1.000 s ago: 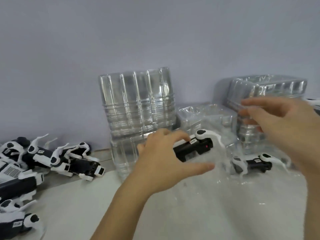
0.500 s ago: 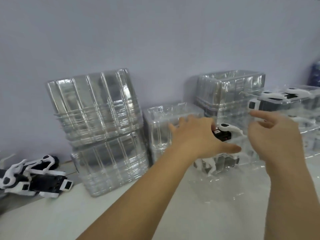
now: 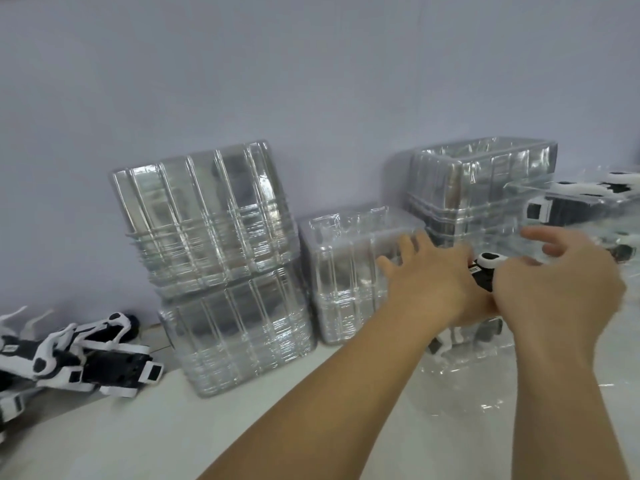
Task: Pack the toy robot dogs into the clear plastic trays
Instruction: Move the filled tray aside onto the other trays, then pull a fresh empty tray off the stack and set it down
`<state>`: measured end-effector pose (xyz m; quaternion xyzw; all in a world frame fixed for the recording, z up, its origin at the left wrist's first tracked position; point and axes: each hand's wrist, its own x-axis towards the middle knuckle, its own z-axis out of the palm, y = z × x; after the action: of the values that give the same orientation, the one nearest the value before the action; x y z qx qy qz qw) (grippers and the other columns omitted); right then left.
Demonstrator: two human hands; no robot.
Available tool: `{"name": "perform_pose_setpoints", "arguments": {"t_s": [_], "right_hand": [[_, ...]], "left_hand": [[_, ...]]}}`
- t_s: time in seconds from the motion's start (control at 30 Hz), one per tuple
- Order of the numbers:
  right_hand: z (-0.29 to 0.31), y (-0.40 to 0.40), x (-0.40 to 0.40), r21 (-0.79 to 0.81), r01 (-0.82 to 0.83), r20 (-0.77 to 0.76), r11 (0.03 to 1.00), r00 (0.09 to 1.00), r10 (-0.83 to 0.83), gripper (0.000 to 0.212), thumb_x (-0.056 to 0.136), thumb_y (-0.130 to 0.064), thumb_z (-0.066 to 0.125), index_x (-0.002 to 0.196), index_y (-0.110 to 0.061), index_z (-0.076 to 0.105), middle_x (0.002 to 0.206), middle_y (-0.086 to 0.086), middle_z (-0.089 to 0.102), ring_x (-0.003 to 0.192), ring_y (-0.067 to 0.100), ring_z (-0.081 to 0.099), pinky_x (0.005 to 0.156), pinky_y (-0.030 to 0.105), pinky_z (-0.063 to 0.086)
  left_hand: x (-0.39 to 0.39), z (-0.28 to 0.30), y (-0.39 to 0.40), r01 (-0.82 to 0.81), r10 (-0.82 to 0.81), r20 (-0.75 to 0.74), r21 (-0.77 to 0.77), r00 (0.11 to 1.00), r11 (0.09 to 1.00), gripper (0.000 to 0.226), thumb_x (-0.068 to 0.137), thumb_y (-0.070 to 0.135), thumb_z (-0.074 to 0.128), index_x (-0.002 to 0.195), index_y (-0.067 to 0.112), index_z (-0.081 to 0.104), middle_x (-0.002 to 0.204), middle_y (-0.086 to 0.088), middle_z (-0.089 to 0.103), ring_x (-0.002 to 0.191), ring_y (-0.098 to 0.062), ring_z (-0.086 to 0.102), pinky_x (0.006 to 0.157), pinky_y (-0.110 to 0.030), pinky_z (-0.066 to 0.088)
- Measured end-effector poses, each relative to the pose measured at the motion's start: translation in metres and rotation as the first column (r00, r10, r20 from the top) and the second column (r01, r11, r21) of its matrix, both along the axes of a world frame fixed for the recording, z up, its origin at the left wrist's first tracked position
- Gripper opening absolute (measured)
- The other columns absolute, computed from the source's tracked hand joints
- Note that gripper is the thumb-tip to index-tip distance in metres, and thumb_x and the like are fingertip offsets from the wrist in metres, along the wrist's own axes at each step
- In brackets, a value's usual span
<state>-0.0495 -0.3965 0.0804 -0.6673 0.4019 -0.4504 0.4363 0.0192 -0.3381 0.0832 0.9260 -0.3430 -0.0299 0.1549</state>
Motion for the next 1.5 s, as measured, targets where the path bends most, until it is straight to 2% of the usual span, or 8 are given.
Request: {"name": "perform_pose_setpoints", "arguments": {"t_s": [0.4,0.57,0.77,0.93,1.07,1.17,1.37,1.5], "right_hand": [[-0.005,0.005,0.002,-0.015,0.035,-0.038,0.999,0.999,-0.036,0.032,0.079,-0.005,0.055,0.099,-0.026,0.069,0.105,0.007,0.065,0.102,0.039,0.059,0.095,0.050,0.046],[0.000,0.011,0.007,-0.051,0.059,0.106,0.997,0.993,-0.053,0.033,0.079,-0.009,0.046,0.095,-0.024,0.071,0.101,0.007,0.067,0.109,0.037,0.058,0.091,0.049,0.050],[0.000,0.020,0.014,-0.100,0.006,0.227,0.995,0.974,0.017,0.028,0.082,-0.007,0.048,0.085,-0.023,0.071,0.086,-0.003,0.065,0.102,0.027,0.060,0.089,0.041,0.048],[-0.004,0.019,0.019,-0.133,-0.054,0.222,0.990,0.972,0.083,0.029,0.083,-0.001,0.051,0.082,-0.023,0.071,0.075,-0.011,0.062,0.074,0.015,0.059,0.066,0.022,0.040],[-0.007,0.024,0.023,-0.200,-0.129,0.174,0.971,0.971,0.164,0.030,0.085,-0.001,0.053,0.080,-0.024,0.072,0.071,-0.015,0.062,0.077,0.019,0.061,0.069,0.028,0.043],[-0.008,0.027,0.026,-0.212,-0.174,0.161,0.962,0.964,0.210,0.032,0.086,-0.002,0.052,0.077,-0.028,0.070,0.070,-0.016,0.062,0.075,0.021,0.060,0.066,0.029,0.043],[-0.013,0.026,0.028,-0.206,-0.284,-0.097,0.936,0.958,0.269,0.026,0.088,-0.008,0.054,0.085,-0.025,0.073,0.070,-0.018,0.060,0.065,0.002,0.056,0.056,0.023,0.039],[-0.013,0.026,0.027,-0.213,-0.297,-0.170,0.931,0.949,0.264,0.027,0.087,-0.008,0.054,0.086,-0.027,0.073,0.070,-0.021,0.058,0.065,0.006,0.057,0.060,0.029,0.043]], "left_hand": [[-0.010,-0.017,0.052,-0.037,0.021,-0.049,-0.368,0.999,0.929,0.101,0.065,0.078,0.070,0.147,0.040,0.026,0.146,0.013,0.021,0.141,-0.016,0.016,0.116,-0.047,0.022],[-0.020,-0.037,0.065,-0.123,-0.017,-0.278,-0.479,0.960,0.869,0.102,0.069,0.069,0.078,0.144,0.040,0.016,0.121,0.017,0.022,0.108,-0.001,0.038,0.073,-0.006,0.028],[-0.025,-0.040,0.072,-0.022,-0.111,-0.258,-0.462,0.960,0.887,0.077,0.072,0.070,0.070,0.129,0.053,0.022,0.119,0.021,0.033,0.104,0.005,0.048,0.085,-0.026,0.043],[0.020,-0.012,0.097,-0.022,0.100,0.156,-0.436,0.983,0.900,0.051,0.094,0.052,0.053,0.136,0.023,0.046,0.133,0.004,0.048,0.122,-0.013,0.043,0.105,-0.034,0.039],[0.066,0.020,0.103,-0.080,0.095,0.415,-0.052,0.905,0.995,0.045,0.097,0.038,0.059,0.134,0.014,0.051,0.131,-0.005,0.051,0.124,-0.024,0.043,0.103,-0.037,0.039],[0.076,0.031,0.097,-0.055,0.000,0.388,0.132,0.922,0.990,0.031,0.094,0.040,0.066,0.110,0.014,0.064,0.112,-0.007,0.063,0.112,-0.026,0.055,0.085,-0.037,0.047],[0.084,0.044,0.088,-0.091,0.093,0.200,-0.019,0.975,0.996,0.043,0.089,0.021,0.076,0.059,0.015,0.045,0.063,-0.002,0.049,0.065,-0.024,0.051,0.062,-0.032,0.043],[0.074,0.049,0.088,-0.069,0.070,0.216,-0.014,0.974,0.998,0.020,0.094,0.029,0.069,0.086,0.011,0.063,0.093,-0.013,0.064,0.091,-0.031,0.064,0.081,-0.039,0.054]]}}
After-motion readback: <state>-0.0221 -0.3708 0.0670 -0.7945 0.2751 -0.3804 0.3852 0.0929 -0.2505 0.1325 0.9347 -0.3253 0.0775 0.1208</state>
